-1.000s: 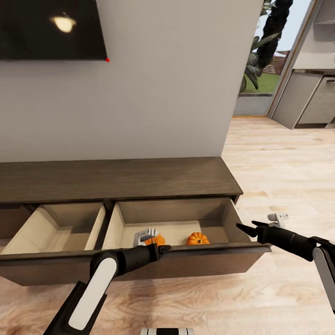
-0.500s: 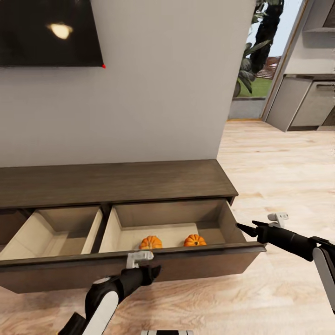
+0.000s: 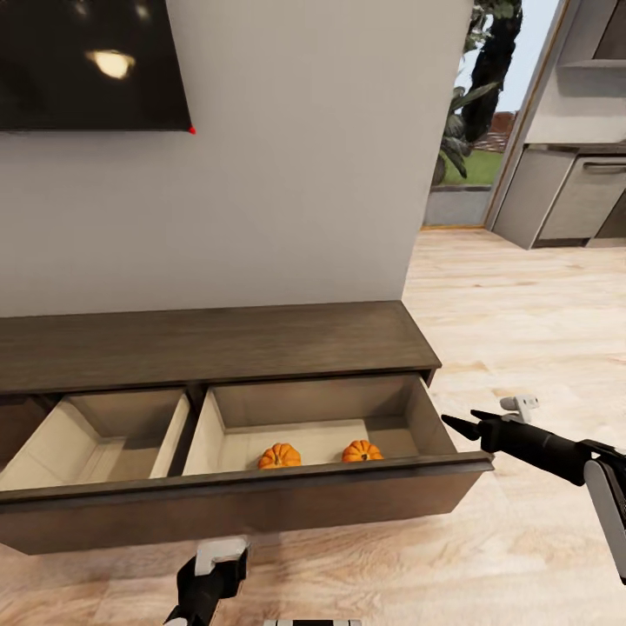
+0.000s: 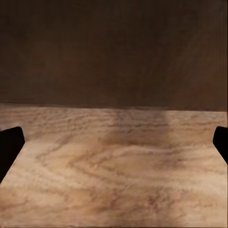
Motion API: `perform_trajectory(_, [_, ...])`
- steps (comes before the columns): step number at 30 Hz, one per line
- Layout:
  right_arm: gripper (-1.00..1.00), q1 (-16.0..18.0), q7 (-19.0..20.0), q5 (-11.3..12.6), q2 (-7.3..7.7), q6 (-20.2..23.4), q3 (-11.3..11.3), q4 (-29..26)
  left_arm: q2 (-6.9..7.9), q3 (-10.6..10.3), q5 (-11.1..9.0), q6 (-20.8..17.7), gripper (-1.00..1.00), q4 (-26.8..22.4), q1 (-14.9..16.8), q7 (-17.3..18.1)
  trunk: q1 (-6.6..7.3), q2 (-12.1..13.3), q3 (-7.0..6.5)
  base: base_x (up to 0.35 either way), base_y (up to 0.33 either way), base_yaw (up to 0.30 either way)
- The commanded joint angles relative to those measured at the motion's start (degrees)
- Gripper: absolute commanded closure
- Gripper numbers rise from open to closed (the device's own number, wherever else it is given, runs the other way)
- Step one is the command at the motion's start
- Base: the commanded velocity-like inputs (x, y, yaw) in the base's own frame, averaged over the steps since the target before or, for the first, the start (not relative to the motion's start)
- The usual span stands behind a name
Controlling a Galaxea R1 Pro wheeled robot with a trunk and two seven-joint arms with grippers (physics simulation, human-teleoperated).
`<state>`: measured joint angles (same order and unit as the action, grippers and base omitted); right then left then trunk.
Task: Place each of the two pumpkins and all three candles from the living room inside a cabinet in the living room (use any cabinet), then make sure every cabinet is closed, and position the cauldron so it is next to a table in the living room.
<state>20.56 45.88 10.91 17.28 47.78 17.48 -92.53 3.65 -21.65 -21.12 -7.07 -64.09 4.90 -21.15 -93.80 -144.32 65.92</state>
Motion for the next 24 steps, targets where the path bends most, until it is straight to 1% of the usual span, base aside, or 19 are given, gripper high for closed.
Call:
perform_trajectory(1, [-1.0,0.4,0.2,0.1,-0.57,0.3,0.0,0.0,0.7,0.2,-0.4,3.2,-1.0,3.9,0.8,0.7,0.01,0.0,0.05,0.0,0.0,-0.001])
perform_trajectory(2, [-1.0,0.7,0.2,0.1,-0.99,0.4,0.0,0.0,0.96,0.3,-0.5,4.8,-1.0,5.6,1.1,1.5,0.01,0.0,0.04,0.0,0.0,-0.001])
perform_trajectory(3, [-1.0,1.4,0.2,0.1,-1.95,0.6,0.1,0.0,1.39,0.8,-0.5,7.5,-1.0,8.2,1.7,2.8,0.01,0.0,0.04,0.0,0.0,0.0])
perform_trajectory(5, [-1.0,1.9,0.2,0.1,-2.71,0.7,0.2,0.0,1.69,1.7,-0.5,9.3,-1.0,9.8,2.1,3.7,0.01,0.0,0.04,0.0,0.0,0.0])
perform_trajectory(7, [-1.0,2.5,0.2,0.2,-3.53,0.7,0.2,0.0,2.11,3.8,-0.3,11.4,-1.0,11.6,2.5,4.8,0.01,0.0,0.04,0.0,0.0,0.0])
perform_trajectory(8, [-1.0,2.6,0.2,0.2,-3.73,0.7,0.2,0.0,2.37,4.4,-0.3,12.0,-1.0,12.0,2.6,5.1,0.01,0.0,0.04,0.0,0.0,0.0])
perform_trajectory(11, [-1.0,2.9,0.3,0.2,-3.94,0.6,0.2,0.0,3.07,5.0,-0.5,12.6,-1.0,12.5,2.7,5.5,0.01,0.0,0.04,0.037,0.008,0.0])
perform_trajectory(13, [-1.0,2.9,0.3,0.2,-4.03,0.5,0.2,0.0,3.51,5.3,-0.5,12.9,-1.0,12.7,2.7,5.8,0.01,0.0,0.04,0.189,0.052,0.0])
perform_trajectory(24, [-1.0,3.1,0.8,0.2,-3.79,0.4,0.4,0.0,3.81,5.5,-0.5,13.1,-1.0,12.8,2.7,6.9,0.01,0.0,0.04,0.29,0.07,0.0])
